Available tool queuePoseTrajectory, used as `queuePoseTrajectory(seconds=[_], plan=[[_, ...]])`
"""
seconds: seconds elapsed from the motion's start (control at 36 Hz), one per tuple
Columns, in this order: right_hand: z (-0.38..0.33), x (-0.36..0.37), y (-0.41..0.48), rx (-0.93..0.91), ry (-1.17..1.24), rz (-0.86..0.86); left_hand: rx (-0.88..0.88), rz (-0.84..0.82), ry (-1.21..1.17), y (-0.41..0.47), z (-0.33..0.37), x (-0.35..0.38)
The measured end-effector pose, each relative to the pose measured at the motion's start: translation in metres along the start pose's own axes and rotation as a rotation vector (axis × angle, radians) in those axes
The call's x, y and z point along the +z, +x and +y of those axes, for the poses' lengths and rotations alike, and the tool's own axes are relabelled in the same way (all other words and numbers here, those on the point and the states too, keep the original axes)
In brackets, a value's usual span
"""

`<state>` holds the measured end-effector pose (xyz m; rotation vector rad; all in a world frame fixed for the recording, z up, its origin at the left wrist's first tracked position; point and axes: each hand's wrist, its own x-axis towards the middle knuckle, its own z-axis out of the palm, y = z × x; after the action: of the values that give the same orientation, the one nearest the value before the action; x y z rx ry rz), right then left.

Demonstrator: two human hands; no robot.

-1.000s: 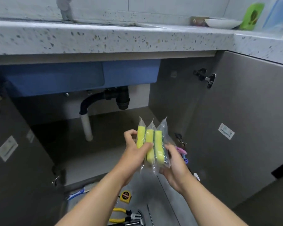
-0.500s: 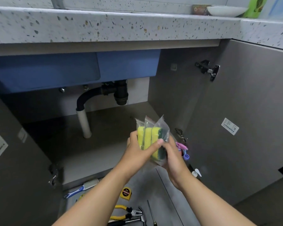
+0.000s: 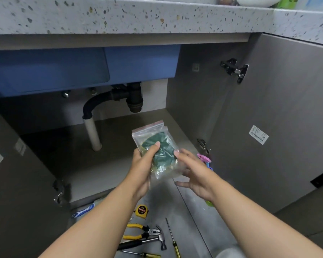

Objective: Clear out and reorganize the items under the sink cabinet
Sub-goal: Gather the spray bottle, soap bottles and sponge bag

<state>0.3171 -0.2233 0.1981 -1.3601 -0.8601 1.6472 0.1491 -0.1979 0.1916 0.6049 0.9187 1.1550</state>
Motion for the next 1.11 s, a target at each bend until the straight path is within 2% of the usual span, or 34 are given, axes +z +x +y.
queuePoseTrajectory(seconds=[0.06, 0.11, 0.25, 0.33, 0.42, 0.56, 0.67, 0.81, 0.94, 1.11], plan=[[0.001, -0.007, 0.004, 0.090, 0.050, -0.088, -0.034, -0.014, -0.089, 0.003, -0.003, 0.002], [0.006, -0.011, 0.010, 0.104, 0.133, -0.130, -0.069, -0.004, -0.143, 0.008, -0.011, 0.006], [0.031, -0.021, 0.033, 0.010, 0.337, -0.021, -0.107, 0.046, -0.076, 0.029, -0.047, 0.023], [0.055, -0.035, 0.050, 0.007, 0.350, 0.041, -0.154, 0.082, 0.018, 0.048, -0.072, 0.025], [0.084, -0.055, 0.069, 0.036, 0.347, 0.140, -0.233, 0.113, 0.153, 0.067, -0.100, 0.020], [0.136, -0.089, 0.101, 0.138, 0.323, 0.287, -0.430, 0.020, 0.454, 0.102, -0.148, -0.006], [0.173, -0.110, 0.128, 0.249, 0.302, 0.414, -0.447, 0.093, 0.757, 0.128, -0.177, -0.039], [0.207, -0.128, 0.164, 0.317, 0.314, 0.523, -0.434, -0.035, 1.093, 0.154, -0.197, -0.086], [0.224, -0.129, 0.209, 0.342, 0.340, 0.571, -0.432, -0.119, 1.244, 0.161, -0.199, -0.120], [0.242, -0.131, 0.249, 0.415, 0.316, 0.728, -0.500, -0.199, 1.367, 0.162, -0.192, -0.139]])
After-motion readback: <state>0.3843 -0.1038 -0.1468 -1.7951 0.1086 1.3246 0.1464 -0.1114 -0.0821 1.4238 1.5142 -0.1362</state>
